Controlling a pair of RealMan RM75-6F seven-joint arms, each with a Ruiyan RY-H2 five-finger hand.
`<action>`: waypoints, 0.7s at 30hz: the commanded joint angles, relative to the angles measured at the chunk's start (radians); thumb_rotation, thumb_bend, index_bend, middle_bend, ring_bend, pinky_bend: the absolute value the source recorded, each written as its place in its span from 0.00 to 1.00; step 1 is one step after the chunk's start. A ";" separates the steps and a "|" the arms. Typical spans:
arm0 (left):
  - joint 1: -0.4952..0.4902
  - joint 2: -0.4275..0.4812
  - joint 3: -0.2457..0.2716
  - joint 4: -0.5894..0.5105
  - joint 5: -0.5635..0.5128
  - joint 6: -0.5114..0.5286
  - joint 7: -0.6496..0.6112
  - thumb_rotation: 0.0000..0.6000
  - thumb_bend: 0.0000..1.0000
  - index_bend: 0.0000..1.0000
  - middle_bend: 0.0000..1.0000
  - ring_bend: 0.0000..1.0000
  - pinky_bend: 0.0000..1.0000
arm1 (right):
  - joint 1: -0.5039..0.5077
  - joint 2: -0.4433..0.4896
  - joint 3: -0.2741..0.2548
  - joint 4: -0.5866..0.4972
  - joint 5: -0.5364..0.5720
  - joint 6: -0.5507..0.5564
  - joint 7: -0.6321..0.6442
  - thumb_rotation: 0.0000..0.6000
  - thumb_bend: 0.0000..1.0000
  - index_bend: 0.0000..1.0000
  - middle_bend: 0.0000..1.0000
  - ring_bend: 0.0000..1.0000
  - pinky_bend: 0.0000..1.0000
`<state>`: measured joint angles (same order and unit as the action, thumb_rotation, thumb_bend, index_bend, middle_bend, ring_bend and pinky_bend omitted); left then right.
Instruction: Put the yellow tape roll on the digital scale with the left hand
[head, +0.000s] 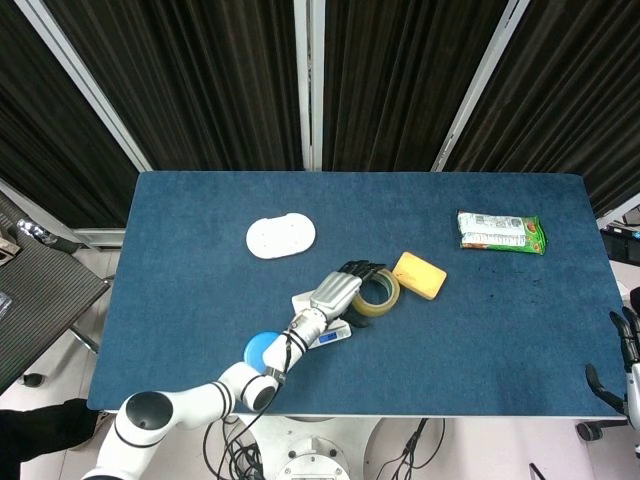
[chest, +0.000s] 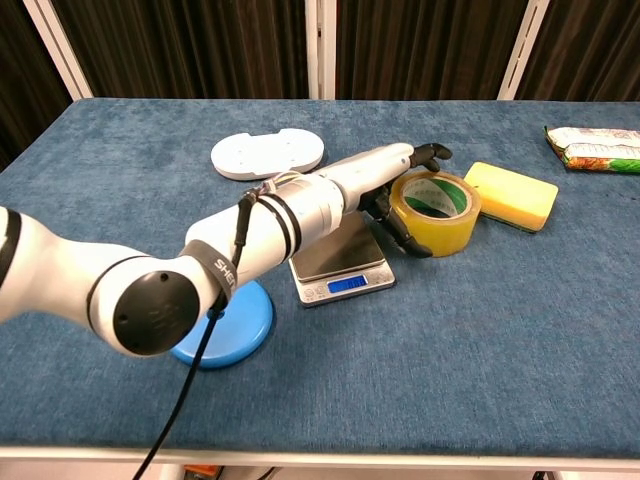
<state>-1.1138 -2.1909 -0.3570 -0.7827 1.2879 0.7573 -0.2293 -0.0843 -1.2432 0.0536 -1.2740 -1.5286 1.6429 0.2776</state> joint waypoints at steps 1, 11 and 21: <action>-0.005 -0.017 -0.008 0.022 0.003 0.021 -0.022 1.00 0.15 0.14 0.20 0.16 0.23 | 0.001 0.000 0.000 0.000 0.000 -0.003 0.000 1.00 0.28 0.00 0.00 0.00 0.00; -0.011 -0.044 0.013 0.087 0.029 0.040 -0.079 1.00 0.18 0.19 0.28 0.30 0.41 | 0.001 0.004 0.003 0.001 0.013 -0.016 0.001 1.00 0.30 0.00 0.00 0.00 0.00; 0.003 -0.035 0.020 0.083 0.068 0.133 -0.127 1.00 0.20 0.24 0.32 0.34 0.45 | -0.002 0.007 0.006 0.003 0.018 -0.016 0.004 1.00 0.31 0.00 0.00 0.00 0.00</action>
<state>-1.1157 -2.2341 -0.3405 -0.6905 1.3454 0.8746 -0.3505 -0.0863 -1.2360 0.0594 -1.2708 -1.5107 1.6274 0.2812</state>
